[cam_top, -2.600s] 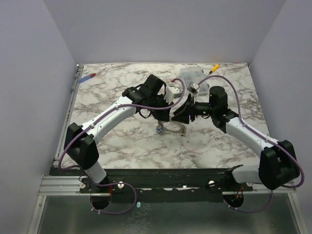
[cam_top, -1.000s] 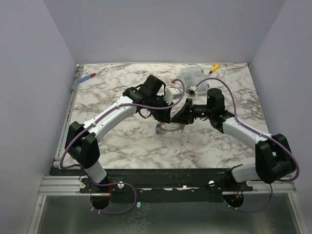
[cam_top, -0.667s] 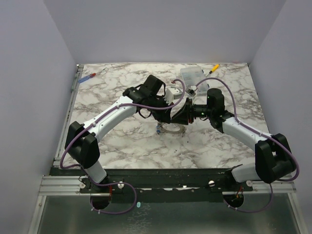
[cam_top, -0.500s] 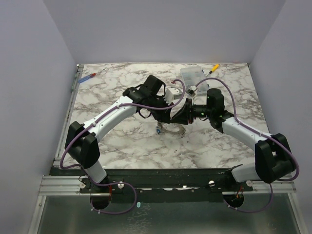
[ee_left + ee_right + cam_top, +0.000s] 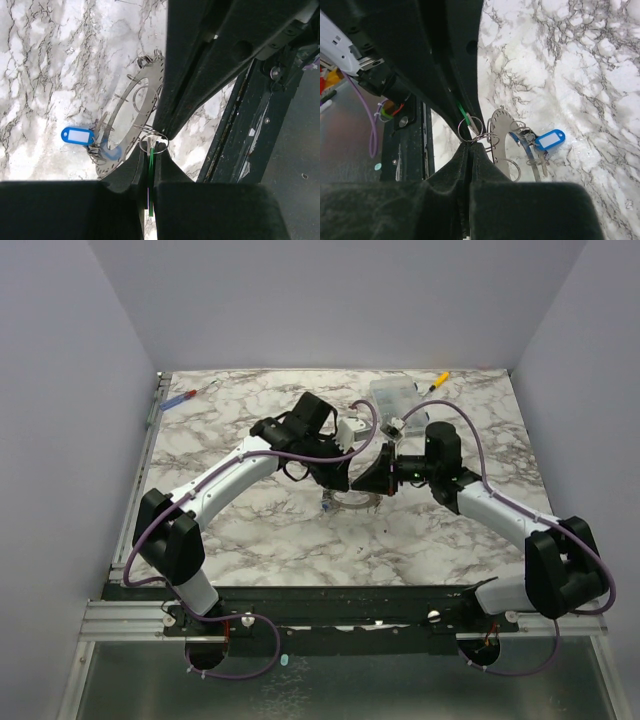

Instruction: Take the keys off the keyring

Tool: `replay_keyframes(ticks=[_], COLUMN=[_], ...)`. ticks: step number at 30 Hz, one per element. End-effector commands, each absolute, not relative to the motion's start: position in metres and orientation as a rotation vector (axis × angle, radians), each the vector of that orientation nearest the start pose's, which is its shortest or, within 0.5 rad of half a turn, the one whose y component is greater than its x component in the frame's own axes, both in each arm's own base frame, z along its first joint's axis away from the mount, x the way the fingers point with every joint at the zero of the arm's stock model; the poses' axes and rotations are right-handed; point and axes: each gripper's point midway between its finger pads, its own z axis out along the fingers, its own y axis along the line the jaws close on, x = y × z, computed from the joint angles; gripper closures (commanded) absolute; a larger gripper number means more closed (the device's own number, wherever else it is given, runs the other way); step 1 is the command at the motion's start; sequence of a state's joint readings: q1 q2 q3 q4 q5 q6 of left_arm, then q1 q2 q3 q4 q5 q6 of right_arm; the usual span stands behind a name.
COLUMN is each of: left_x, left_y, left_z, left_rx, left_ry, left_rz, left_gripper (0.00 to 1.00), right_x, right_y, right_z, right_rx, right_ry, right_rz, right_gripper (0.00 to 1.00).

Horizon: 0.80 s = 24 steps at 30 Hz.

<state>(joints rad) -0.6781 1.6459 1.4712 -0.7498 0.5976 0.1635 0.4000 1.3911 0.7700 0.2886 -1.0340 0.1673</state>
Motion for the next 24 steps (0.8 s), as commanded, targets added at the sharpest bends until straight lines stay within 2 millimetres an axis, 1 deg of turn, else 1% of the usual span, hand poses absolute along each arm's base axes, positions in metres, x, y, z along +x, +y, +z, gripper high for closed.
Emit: replay_keyframes(ticks=[1,11,16,18,21,22,23,24], left_x=[0.254,0.265,0.263,0.261,0.258,0.255,0.254,0.253], left_y=[-0.321,-0.318,-0.318,-0.318,-0.318,-0.318,-0.318,-0.319], left_z=[0.195,0.185,0.178,0.177,0.178,0.179,0.180,0.181], left_rx=[1.205,1.145,1.139,1.144,1.160,1.167,1.171,1.174], left_ry=[2.182,2.231,2.255,2.255,2.244,2.240,2.234,2.232], left_rz=[-1.004,-0.982,-0.999,-1.006,-1.021,-1.032,-1.042,-1.046], left_gripper=[1.00,1.00,1.00,1.00,1.00,1.00,1.00,1.00], right_x=[0.250,0.242,0.237,0.238,0.246,0.252,0.257,0.260], right_y=[0.274,0.268,0.268,0.268,0.268,0.269,0.269,0.270], right_z=[0.205,0.206,0.207,0.207,0.205,0.205,0.204,0.202], right_rx=[-1.016,-1.122,-1.148,-1.147,-1.100,-1.065,-1.039,-1.031], right_ry=[1.591,1.483,1.447,1.450,1.499,1.532,1.565,1.591], right_rz=[1.292,1.191,1.187,1.182,1.172,1.169,1.165,1.169], right_gripper=[1.00,1.00,0.99,0.99,1.00,0.98,0.92,0.84])
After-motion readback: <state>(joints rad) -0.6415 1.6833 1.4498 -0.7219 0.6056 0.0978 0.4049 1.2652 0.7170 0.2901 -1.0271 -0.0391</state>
